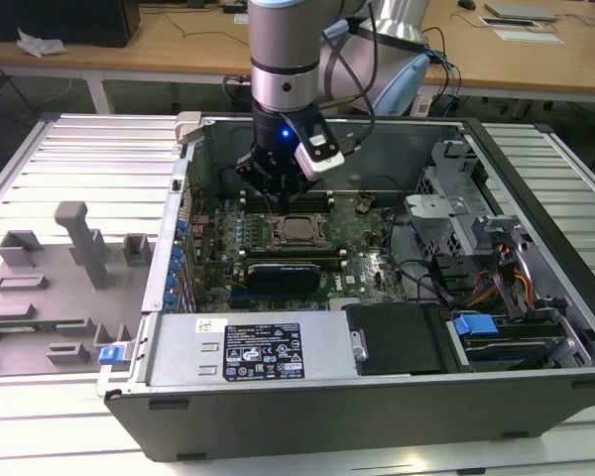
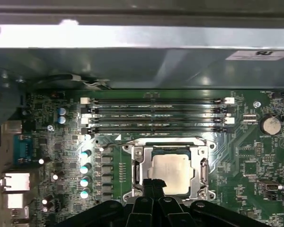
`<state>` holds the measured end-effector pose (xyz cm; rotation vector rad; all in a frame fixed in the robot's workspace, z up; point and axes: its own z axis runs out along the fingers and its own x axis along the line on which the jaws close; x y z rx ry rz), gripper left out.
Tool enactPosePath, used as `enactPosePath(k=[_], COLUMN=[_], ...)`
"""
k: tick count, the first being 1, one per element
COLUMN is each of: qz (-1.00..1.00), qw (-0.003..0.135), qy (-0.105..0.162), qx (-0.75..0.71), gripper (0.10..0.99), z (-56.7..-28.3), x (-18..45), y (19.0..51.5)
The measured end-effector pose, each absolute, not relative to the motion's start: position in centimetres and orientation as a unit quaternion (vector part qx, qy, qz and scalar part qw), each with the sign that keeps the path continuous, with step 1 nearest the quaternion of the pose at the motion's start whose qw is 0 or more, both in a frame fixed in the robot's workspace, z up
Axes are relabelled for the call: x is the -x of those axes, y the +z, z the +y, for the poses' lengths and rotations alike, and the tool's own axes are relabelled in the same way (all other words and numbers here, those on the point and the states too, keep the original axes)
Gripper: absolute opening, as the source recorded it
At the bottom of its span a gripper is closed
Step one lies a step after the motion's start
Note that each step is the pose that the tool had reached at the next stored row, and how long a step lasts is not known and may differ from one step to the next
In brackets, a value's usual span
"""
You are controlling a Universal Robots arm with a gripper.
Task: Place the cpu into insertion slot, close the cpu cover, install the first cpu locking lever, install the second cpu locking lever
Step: 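Install the first cpu locking lever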
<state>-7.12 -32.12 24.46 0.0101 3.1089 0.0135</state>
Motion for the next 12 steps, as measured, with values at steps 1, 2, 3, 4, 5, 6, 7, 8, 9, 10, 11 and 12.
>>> enactPosePath(k=[1, 2, 3, 4, 5, 6, 7, 8, 9, 10, 11, 12], qz=[1.000, 1.000, 1.000, 1.000, 1.000, 1.000, 1.000, 1.000, 1.000, 1.000, 1.000, 1.000], qw=[0.016, 0.016, 0.016, 0.016, 0.016, 0.016, 0.017, 0.018, 0.018, 0.019, 0.019, 0.020], qy=[0.004, 0.004, 0.004, 0.004, 0.004, 0.004, 0.004, 0.004, 0.004, 0.004, 0.004, 0.004], qx=[-0.003, -0.003, -0.003, -0.003, -0.003, -0.003, -0.003, -0.003, -0.003, -0.003, -0.003, -0.003], gripper=[0.106, 0.106, 0.106, 0.106, 0.106, 0.106, 0.106, 0.106, 0.106, 0.106, 0.106, 0.106], z=[-32.1, -32.1, -32.1, -32.1, -32.1, -32.1, -32.1, -32.1, -32.1, -32.1, -32.1, -32.1], x=[7.4, 7.7, 8.1, 8.5, 8.9, 9.3, 9.5, 9.5, 9.5, 9.5, 9.5, 9.5], y=[24.5, 24.5, 24.5, 24.5, 24.5, 24.5, 24.5, 24.7, 24.9, 25.3, 25.5, 25.8])
